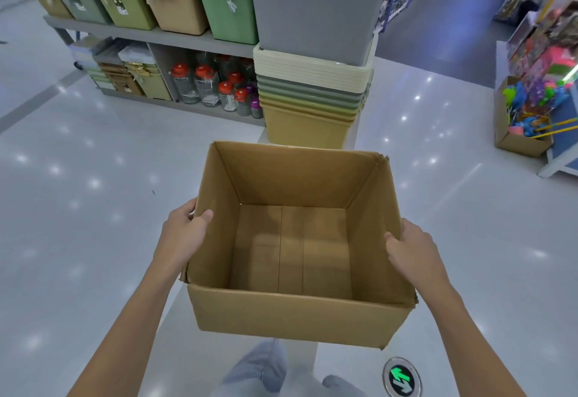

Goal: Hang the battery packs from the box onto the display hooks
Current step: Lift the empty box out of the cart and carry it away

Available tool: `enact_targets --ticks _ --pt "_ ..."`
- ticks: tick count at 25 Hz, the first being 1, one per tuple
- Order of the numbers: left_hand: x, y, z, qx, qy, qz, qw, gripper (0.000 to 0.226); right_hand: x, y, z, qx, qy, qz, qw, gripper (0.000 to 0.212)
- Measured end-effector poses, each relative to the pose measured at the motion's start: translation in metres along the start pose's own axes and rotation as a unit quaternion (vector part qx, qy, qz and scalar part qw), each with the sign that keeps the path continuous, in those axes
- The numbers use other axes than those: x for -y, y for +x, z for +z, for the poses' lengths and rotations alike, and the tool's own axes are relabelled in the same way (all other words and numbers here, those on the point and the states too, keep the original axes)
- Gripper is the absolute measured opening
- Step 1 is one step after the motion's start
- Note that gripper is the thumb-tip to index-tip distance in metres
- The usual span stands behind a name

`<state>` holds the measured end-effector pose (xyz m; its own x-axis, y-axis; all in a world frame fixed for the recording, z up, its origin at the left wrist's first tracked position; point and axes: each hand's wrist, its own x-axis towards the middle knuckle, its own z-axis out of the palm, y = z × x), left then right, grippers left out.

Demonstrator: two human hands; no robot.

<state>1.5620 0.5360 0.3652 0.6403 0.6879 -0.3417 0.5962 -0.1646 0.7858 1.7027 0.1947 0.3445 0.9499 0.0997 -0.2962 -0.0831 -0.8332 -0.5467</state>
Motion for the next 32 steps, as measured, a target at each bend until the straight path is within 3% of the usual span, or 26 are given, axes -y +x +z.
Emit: enact_targets --ticks 13,19,27,32 --pt "-0.133 0.327 0.029 0.076 0.021 0.02 0.997 0.029 0.15 0.272 0.035 -0.031 0.04 0.068 0.996 0.014" --pt "-0.18 0.449 0.075 0.097 0.039 0.013 0.994 0.036 0.181 0.392 0.038 -0.027 0.045 0.093 0.994 0.015" --pt "-0.246 0.591 0.15 0.095 0.03 -0.006 0.995 0.029 0.211 0.564 0.043 -0.001 0.058 0.116 0.992 0.014" --pt "-0.248 0.677 0.184 0.087 0.01 -0.023 0.996 0.033 0.222 0.645 0.066 0.015 0.068 0.128 0.989 0.012"
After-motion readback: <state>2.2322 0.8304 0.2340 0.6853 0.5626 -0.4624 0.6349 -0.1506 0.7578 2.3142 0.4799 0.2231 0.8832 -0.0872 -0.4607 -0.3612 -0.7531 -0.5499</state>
